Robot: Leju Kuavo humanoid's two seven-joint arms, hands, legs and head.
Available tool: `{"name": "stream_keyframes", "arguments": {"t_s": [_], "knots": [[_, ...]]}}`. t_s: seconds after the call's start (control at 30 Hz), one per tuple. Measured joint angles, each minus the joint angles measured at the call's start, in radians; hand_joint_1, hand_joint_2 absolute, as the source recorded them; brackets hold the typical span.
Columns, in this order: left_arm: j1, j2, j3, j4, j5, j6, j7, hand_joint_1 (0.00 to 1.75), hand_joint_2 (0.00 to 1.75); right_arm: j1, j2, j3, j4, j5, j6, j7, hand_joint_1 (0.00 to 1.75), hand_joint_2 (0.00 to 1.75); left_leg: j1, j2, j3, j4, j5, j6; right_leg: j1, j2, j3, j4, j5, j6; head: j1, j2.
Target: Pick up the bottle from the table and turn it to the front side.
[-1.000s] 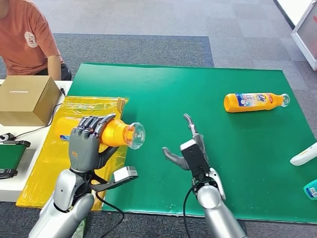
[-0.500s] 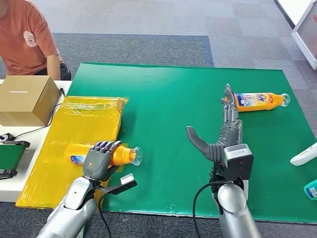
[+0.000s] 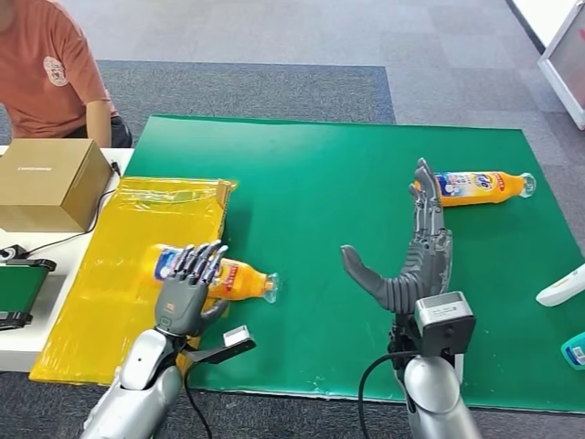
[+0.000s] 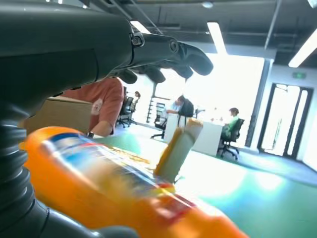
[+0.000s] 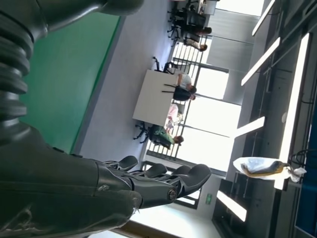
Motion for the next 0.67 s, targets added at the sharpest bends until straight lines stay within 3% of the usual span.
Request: {"name": "stream_keyframes", "arguments": {"t_s": [0.13,0.27,0.4,0.53,0.67], "knots": [[0.039,-0.071,0.125,-0.091,0.033,0.001,-0.132,0.00,0.00,0.001,-0.014,0.010,0.006,0.011,0.006,0.011,0.00,1.75,0.000,0.000,0.000,0.000,0.000,0.000,0.000,0.000,0.000,0.000,0.000,0.000,0.000,0.000],[0.070,-0.119,0.195,-0.160,0.092,0.001,-0.188,0.00,0.00,0.001,-0.025,0.016,0.009,0.024,0.006,0.017,0.00,1.75,0.000,0.000,0.000,0.000,0.000,0.000,0.000,0.000,0.000,0.000,0.000,0.000,0.000,0.000],[0.120,-0.141,0.188,-0.253,0.274,0.001,-0.178,0.00,0.00,0.012,-0.031,0.015,0.008,0.052,0.004,0.034,0.00,1.75,0.000,0.000,0.000,0.000,0.000,0.000,0.000,0.000,0.000,0.000,0.000,0.000,0.000,0.000],[0.162,-0.129,0.123,-0.367,0.447,-0.017,-0.127,0.00,1.75,0.032,-0.033,0.014,0.004,0.070,0.002,0.041,0.00,1.75,0.000,-0.001,0.000,0.000,0.000,0.000,0.000,-0.001,0.000,0.000,-0.001,0.001,0.000,0.000],[0.224,-0.076,0.034,-0.529,0.964,-0.280,-0.154,0.00,1.75,0.067,-0.036,0.010,-0.018,0.015,0.068,0.027,0.00,1.75,0.000,-0.001,0.000,0.000,-0.001,0.000,0.000,0.000,0.000,0.000,-0.001,0.001,0.000,0.000]]}}
